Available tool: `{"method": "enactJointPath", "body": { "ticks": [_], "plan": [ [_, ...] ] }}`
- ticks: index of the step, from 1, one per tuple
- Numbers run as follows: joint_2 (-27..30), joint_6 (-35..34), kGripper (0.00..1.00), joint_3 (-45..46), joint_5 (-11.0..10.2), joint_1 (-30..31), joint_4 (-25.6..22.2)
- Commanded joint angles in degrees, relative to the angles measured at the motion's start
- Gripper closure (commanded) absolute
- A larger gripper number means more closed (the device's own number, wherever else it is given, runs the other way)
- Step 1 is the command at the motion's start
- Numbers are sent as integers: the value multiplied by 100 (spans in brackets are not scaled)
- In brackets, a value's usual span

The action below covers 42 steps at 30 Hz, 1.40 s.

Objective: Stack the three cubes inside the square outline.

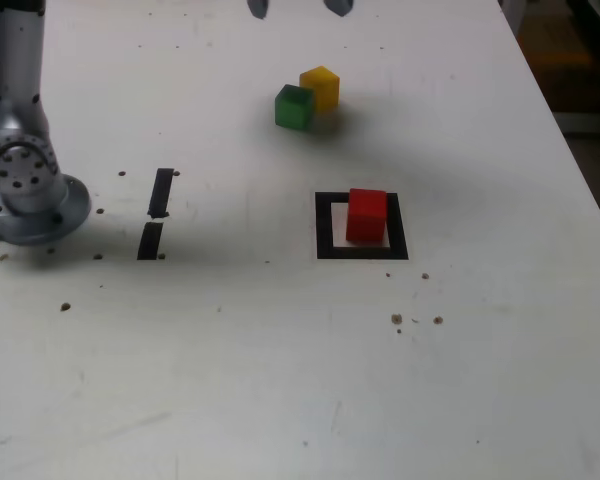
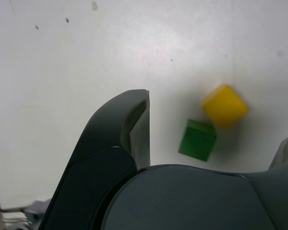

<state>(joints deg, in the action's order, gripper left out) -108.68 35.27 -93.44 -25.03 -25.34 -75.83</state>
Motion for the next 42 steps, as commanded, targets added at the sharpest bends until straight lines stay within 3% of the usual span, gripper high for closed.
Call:
{"method": "enactJointPath", "body": {
  "ticks": [1,14,29,42],
  "plan": [
    [-72,1968,3,18,5,-82,153],
    [-537,2880,7,715,152,-147,1378],
    [-1133,3082,13,749,279,-148,1762],
    [-1210,3064,62,856,370,-200,1987]
  ]
}}
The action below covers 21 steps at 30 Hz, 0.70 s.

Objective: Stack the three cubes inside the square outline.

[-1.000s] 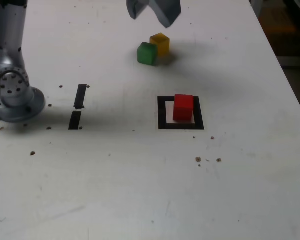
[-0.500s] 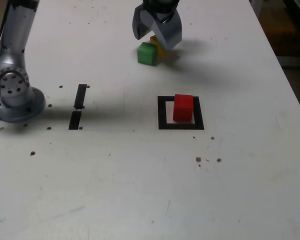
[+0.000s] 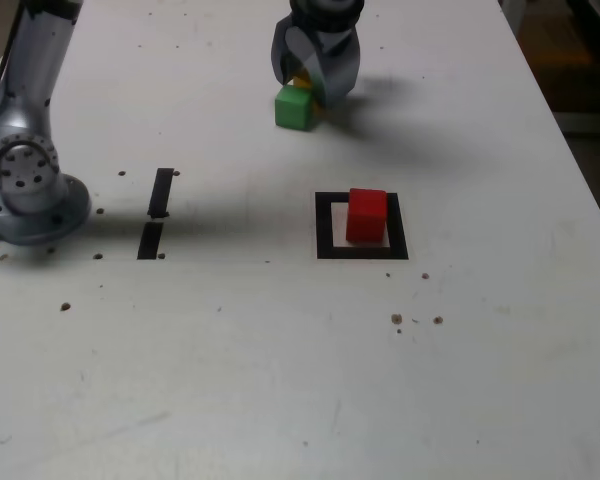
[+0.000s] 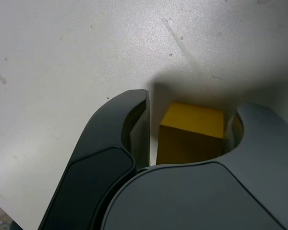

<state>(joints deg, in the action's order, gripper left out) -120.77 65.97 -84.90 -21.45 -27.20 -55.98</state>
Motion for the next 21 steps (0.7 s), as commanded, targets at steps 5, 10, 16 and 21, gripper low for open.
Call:
{"method": "enactJointPath", "body": {
  "ticks": [5,10,16,21],
  "plan": [
    [58,-160,76,-41,18,-13,6],
    [281,-593,83,-280,18,-9,-280],
    [556,-1497,83,-1386,-46,254,-1869],
    [863,-2681,84,-2105,-63,916,-3199]
  ]
}}
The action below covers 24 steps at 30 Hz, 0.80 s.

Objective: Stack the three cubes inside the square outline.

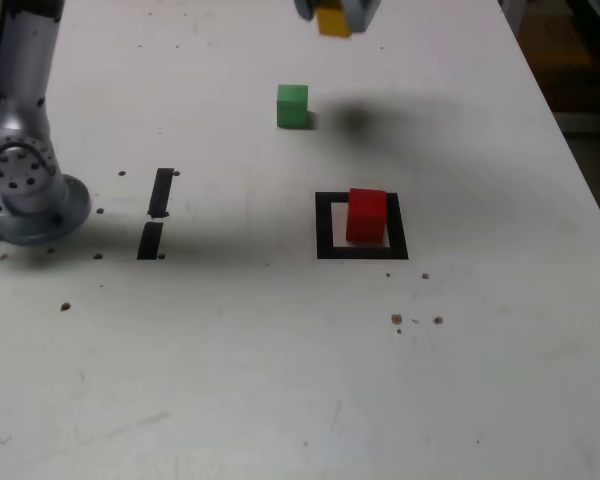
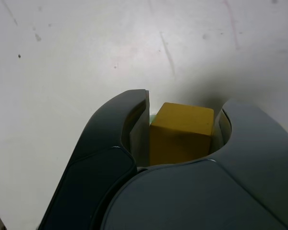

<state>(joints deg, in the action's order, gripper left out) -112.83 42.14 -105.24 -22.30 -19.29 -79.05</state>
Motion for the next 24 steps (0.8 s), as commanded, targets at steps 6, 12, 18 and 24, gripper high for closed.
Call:
{"method": "enactJointPath", "body": {
  "ticks": [6,12,18,24],
  "plan": [
    [161,-2377,95,-137,894,1326,-1406],
    [129,-4060,96,725,1874,2127,-1451],
    [-65,-5093,96,798,2153,2583,-1438],
    [-256,-5488,96,509,2115,2732,-1418]
  ]
}}
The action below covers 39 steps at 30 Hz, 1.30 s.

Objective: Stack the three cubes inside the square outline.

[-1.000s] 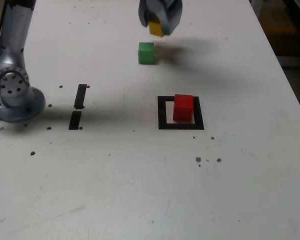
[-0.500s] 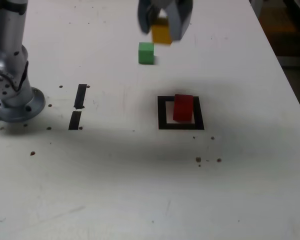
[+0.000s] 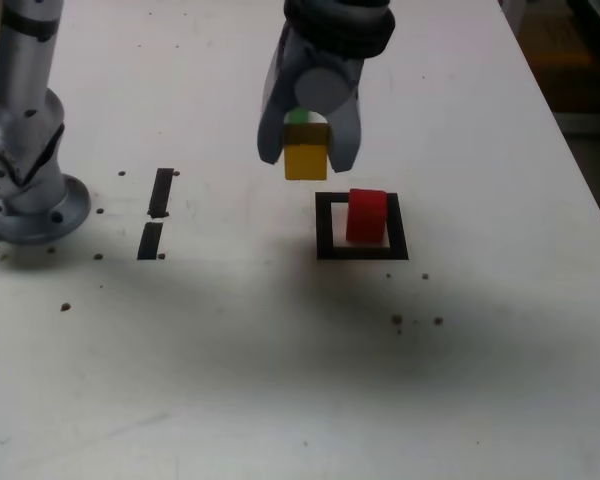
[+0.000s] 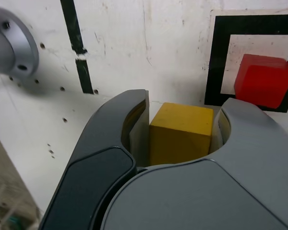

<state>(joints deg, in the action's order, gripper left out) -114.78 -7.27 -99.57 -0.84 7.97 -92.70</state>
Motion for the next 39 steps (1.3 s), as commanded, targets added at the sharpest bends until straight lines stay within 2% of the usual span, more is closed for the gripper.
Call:
{"method": "enactJointPath", "body": {
  "ticks": [1,8,19,32,39],
  "plan": [
    [-102,-591,96,-104,-58,19,-46],
    [-393,-713,96,-238,-287,56,-8],
    [-607,-530,96,-408,-573,56,103],
    [-951,-434,95,-620,-587,56,141],
    [-1093,-428,92,-674,-649,56,148]
  ]
}}
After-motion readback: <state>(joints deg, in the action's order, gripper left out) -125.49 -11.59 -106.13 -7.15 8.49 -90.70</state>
